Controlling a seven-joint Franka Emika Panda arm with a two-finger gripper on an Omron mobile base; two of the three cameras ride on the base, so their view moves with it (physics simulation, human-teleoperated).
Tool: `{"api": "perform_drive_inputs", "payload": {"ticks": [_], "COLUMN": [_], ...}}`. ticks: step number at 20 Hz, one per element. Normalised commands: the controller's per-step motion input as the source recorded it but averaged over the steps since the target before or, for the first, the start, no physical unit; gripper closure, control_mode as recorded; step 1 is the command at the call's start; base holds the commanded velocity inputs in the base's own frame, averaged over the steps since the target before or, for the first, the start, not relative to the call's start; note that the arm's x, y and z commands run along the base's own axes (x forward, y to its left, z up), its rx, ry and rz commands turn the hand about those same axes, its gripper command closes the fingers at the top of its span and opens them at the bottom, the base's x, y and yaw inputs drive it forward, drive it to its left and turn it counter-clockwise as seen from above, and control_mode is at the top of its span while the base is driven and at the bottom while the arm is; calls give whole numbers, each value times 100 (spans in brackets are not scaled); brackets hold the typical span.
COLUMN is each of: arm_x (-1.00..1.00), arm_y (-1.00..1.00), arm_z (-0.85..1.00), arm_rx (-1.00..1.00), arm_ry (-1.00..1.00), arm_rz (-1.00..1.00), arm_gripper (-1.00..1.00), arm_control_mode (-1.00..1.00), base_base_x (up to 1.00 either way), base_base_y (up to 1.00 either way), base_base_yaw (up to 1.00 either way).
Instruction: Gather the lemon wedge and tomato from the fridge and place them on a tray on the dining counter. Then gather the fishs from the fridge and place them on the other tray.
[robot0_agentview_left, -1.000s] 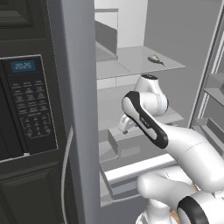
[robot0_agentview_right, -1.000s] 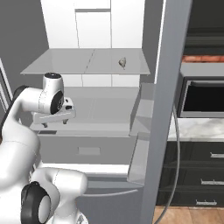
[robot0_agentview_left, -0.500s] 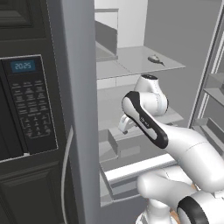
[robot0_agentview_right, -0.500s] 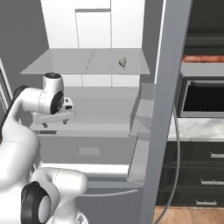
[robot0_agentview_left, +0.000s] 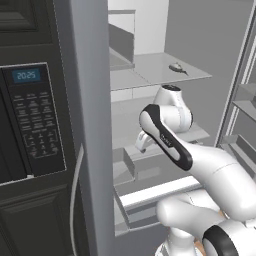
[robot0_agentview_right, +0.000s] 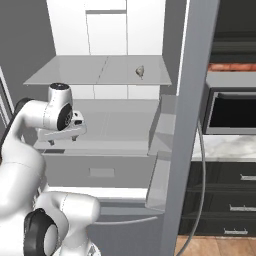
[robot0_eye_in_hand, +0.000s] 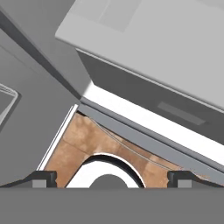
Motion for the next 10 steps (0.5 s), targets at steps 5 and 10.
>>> {"api": "perform_drive_inputs", "payload": {"ticks": [5, 10], "arm_x": [-29, -26], "arm_y": [-8, -43], "arm_z": [53, 78], "arm_rx": [0, 2], "arm_ry": [-12, -5], "arm_rz": [0, 0], "arm_gripper": [-100, -100], "arm_control_mode": [-100, -100], "base_base_x": [0, 0], "base_base_y": [0, 0], "base_base_yaw": [0, 0]}}
